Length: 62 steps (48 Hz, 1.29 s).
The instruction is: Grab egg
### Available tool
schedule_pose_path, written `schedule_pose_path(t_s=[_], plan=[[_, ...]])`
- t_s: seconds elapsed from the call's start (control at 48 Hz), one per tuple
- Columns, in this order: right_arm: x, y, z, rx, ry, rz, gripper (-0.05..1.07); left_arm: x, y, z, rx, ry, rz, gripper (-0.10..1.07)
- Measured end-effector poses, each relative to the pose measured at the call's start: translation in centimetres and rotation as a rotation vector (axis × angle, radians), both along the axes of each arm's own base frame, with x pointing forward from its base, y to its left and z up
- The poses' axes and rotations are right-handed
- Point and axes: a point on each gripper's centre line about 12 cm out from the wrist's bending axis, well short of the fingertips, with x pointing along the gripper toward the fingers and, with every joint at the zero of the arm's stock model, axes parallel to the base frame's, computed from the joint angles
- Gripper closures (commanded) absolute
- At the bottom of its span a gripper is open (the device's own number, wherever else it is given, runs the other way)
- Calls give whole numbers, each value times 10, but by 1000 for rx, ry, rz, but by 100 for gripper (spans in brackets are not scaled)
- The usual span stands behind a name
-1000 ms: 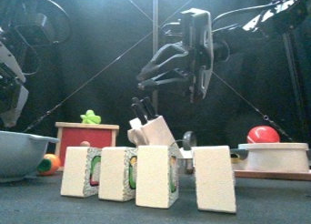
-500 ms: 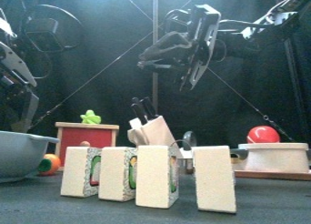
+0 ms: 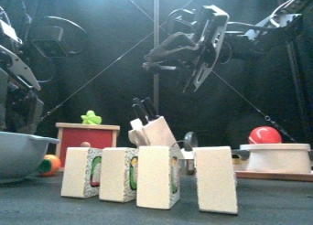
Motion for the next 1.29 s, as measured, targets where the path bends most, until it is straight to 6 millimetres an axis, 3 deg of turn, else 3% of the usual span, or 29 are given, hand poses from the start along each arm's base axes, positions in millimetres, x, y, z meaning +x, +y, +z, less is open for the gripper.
schedule_pose_path(t_s=[1.292], plan=[[0, -1, -4, 14, 11, -11, 41, 4, 1, -28, 10, 92, 13, 1]])
